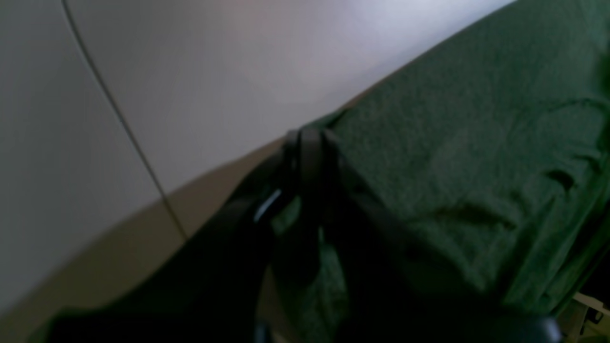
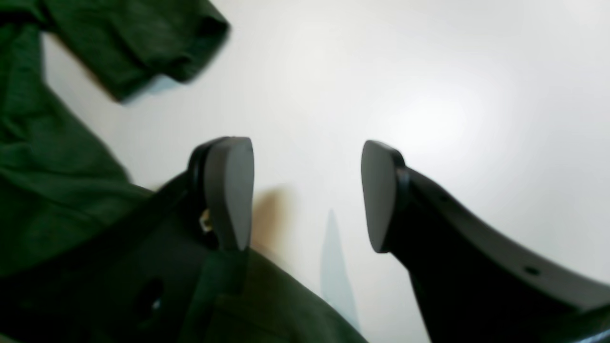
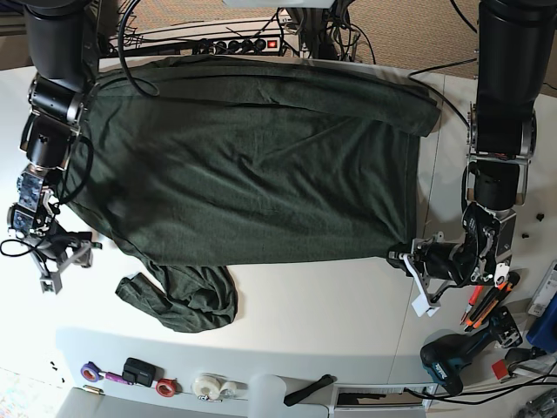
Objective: Layout the t-shirt on the table in an organized manner, then fold the t-shirt properly
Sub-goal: 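Grasp the opposite shirt edge with both grippers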
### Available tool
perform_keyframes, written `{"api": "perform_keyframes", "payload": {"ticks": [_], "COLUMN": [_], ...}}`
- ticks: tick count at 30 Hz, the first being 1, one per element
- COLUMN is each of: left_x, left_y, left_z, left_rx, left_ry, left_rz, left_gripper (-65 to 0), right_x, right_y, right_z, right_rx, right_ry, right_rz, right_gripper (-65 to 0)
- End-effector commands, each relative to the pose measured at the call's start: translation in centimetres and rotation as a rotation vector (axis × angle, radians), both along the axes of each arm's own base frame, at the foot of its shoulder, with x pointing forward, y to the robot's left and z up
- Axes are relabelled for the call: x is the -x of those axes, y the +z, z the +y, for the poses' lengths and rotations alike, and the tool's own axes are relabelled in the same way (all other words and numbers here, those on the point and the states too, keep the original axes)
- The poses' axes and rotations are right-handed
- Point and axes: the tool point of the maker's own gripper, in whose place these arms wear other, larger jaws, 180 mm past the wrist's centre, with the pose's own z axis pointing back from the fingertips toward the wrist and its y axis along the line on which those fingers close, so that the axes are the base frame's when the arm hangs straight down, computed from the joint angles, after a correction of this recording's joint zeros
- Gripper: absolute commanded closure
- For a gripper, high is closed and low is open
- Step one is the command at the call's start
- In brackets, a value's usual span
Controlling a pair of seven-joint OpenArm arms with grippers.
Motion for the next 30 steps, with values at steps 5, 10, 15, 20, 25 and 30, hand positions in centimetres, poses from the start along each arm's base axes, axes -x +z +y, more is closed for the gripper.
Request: {"api": "perform_keyframes", "payload": {"ticks": [5, 10, 15, 20, 25, 30], "left_x": [-2.1, -2.1, -2.1, -2.1, -2.3, -2.5], "left_y": [2.6, 2.6, 2.6, 2.6, 2.8, 3.0], "left_z": [0.0, 0.0, 0.0, 0.0, -0.2, -0.7], "left_rx": [0.024, 0.024, 0.024, 0.024, 0.037, 0.061], "left_ry": [0.013, 0.013, 0.013, 0.013, 0.018, 0.021], "left_rz": [-0.077, -0.077, -0.077, -0.077, -0.085, -0.092], "left_gripper": [0.0, 0.0, 0.0, 0.0, 0.0, 0.0], "right_x": [0.7, 1.8, 2.2, 2.7, 3.7, 4.5], "right_y": [-1.2, -2.9, -3.1, -3.5, -4.7, -5.8], "right_z": [-0.3, 1.8, 3.0, 3.1, 3.8, 5.3], "right_rx": [-0.056, -0.168, -0.245, -0.247, -0.268, -0.334], "right_ry": [0.014, 0.069, 0.085, 0.084, 0.086, 0.086], "right_rz": [0.034, 0.095, 0.121, 0.159, 0.201, 0.236], "right_gripper": [-34.9, -34.9, -34.9, -34.5, -34.5, -34.5]}}
